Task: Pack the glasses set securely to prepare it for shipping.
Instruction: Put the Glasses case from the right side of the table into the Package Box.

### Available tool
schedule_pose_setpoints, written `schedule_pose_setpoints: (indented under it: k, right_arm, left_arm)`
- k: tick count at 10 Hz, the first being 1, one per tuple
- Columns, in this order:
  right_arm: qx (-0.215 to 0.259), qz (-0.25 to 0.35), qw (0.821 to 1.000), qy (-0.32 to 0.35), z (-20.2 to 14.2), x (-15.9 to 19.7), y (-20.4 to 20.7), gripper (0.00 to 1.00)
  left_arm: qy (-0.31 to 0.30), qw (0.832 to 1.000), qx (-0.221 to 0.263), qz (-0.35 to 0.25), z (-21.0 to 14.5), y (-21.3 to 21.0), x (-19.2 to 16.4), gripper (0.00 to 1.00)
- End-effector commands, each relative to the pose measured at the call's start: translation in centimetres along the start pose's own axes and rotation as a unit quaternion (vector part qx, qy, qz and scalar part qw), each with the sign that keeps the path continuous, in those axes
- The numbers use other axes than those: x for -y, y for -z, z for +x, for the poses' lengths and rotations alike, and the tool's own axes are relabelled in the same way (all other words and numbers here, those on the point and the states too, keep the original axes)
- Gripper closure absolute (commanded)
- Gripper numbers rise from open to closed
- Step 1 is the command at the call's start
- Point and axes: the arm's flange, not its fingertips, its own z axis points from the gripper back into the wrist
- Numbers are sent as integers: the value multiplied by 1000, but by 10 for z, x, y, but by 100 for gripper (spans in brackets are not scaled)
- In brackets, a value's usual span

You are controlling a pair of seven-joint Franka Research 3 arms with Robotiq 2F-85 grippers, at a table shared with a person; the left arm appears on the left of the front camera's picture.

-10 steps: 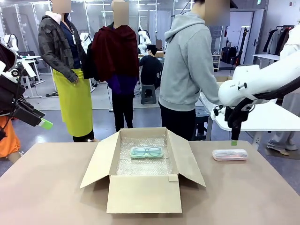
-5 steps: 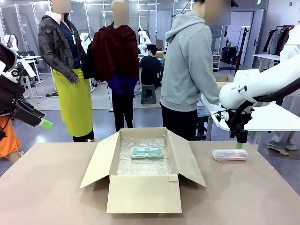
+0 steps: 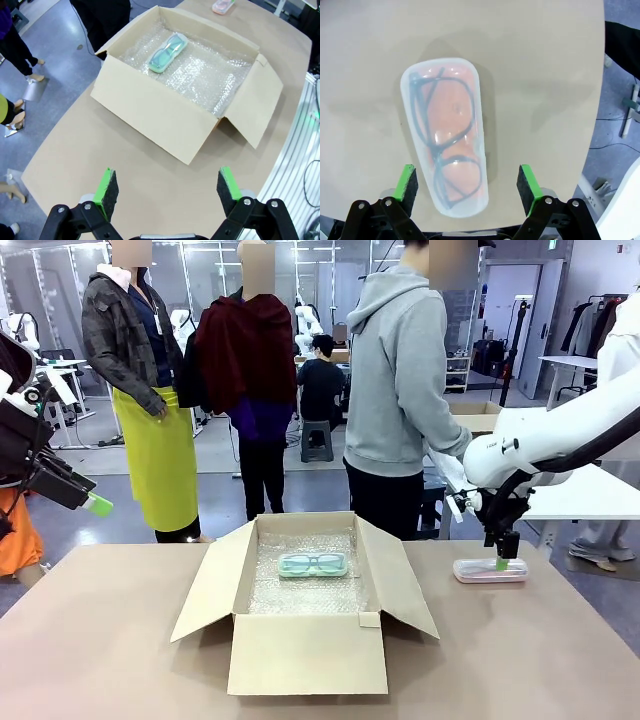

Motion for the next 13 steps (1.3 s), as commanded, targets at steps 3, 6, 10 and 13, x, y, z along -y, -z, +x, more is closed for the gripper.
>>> schedule_pose_setpoints:
  k: [3, 6, 10, 13]
  right_arm:
    - [6, 13, 1000, 3, 6, -1, 27, 0]
    - [0, 20, 1000, 2, 6, -4, 35, 3]
    - [3, 21, 1000, 0, 6, -8, 31, 43]
    - [-2, 13, 1000, 5, 8, -16, 13, 73]
  left_arm:
    - [2, 1000, 7, -5, 0, -2, -1, 0]
    - [2, 1000, 7, -5, 0, -2, -1, 0]
    - [2, 1000, 7, -5, 0, -2, -1, 0]
    - [2, 1000, 7, -5, 0, -2, -1, 0]
